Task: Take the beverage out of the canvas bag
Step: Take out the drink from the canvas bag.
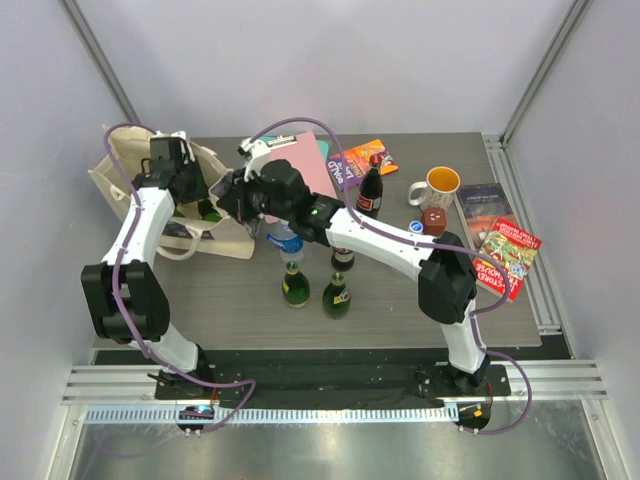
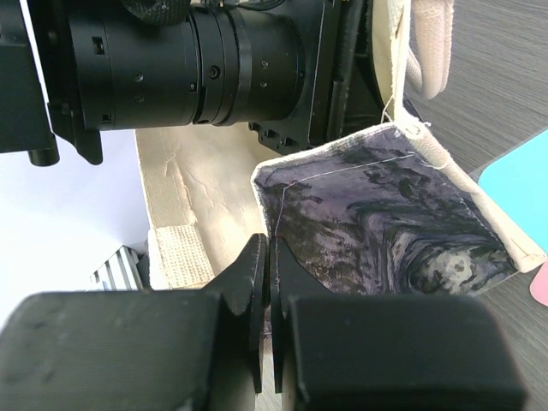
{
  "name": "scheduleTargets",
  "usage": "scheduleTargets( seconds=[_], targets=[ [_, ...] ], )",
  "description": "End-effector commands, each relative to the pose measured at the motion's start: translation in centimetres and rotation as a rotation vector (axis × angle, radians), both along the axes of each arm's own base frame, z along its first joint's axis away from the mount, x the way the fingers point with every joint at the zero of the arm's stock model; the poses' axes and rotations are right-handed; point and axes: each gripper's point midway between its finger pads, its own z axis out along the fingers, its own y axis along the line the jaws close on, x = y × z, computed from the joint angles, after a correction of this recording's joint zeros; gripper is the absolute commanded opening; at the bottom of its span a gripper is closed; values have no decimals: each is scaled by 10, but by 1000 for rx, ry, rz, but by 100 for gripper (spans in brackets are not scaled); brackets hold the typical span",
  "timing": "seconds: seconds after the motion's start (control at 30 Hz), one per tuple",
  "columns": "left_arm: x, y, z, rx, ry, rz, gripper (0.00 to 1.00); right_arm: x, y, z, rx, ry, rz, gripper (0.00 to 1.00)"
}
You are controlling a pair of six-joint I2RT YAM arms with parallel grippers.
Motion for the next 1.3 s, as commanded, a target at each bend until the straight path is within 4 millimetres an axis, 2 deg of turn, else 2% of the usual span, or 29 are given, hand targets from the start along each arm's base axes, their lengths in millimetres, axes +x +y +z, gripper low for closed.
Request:
scheduleTargets(
  seconds=[0.0,0.03,0.23,0.3,0.33,0.5,0.7,0.73,0.83,0.93,1.03,1.17,1.27],
  targets=[
    [11,-3,19,24,-53,-42,10,9,-3,-24,-56,36,-26,6],
    [9,-3,22,30,-54,-47,1,9,-3,-24,-56,36,-26,6],
    [5,9,69,120,-149,-28,0,7,-1,-17,-41,30,4,11],
    [3,13,91,153,-190,-35,0,6,0,-7,-27,8,23,17],
    [-1,15,96,166,-193,-29,0,3,1,-4,-20,2,48,26],
    [-8,17,134,174,-285,-9,0,0,1,22,1,-72,120,49],
    [-22,16,172,164,-364,10,0,-3,-9,63,58,-171,197,64],
    [-24,16,185,164,-392,12,0,-3,-12,66,56,-192,207,64],
    [-30,14,200,157,-415,13,0,-11,-19,81,65,-244,271,67],
    [-37,12,228,140,-475,14,0,-24,-26,94,86,-282,375,67],
    [-42,7,246,114,-511,12,0,-31,-34,104,95,-321,435,67],
    [-51,4,261,93,-527,14,0,-34,-41,113,93,-375,470,68],
    [-56,2,272,80,-546,17,0,-35,-42,128,101,-436,472,68]
  ],
)
